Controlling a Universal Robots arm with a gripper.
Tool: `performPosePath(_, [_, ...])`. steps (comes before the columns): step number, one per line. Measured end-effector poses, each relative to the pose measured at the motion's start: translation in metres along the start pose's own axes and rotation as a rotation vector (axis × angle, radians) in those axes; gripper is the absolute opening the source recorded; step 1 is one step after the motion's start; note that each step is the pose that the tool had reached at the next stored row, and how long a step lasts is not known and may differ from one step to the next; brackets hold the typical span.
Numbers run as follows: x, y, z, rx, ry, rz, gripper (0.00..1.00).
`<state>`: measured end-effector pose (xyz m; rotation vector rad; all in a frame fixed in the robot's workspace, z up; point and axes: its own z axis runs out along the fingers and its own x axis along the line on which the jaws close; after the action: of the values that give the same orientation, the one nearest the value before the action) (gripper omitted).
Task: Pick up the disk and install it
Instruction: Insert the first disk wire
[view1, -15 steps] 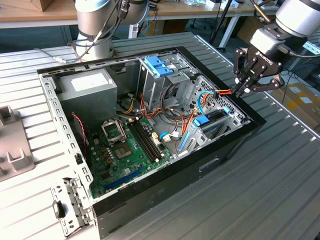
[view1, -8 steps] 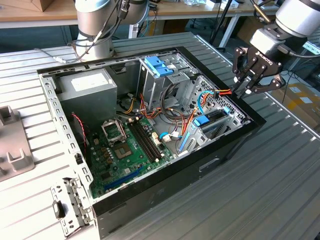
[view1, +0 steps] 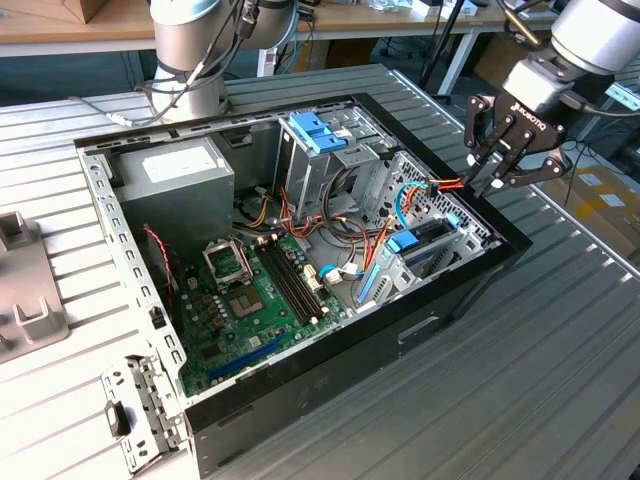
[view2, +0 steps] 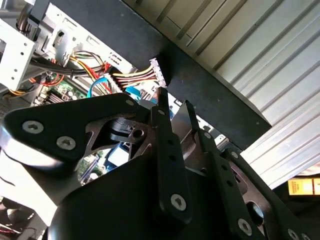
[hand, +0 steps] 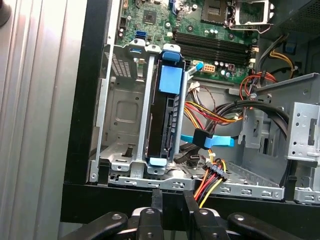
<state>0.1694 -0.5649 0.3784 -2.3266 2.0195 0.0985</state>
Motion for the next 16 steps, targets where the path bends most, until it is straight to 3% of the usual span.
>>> performPosePath(16, [0.0000,0.0000,0.0000,-0.0099,-0.0003,-0.114,0.30])
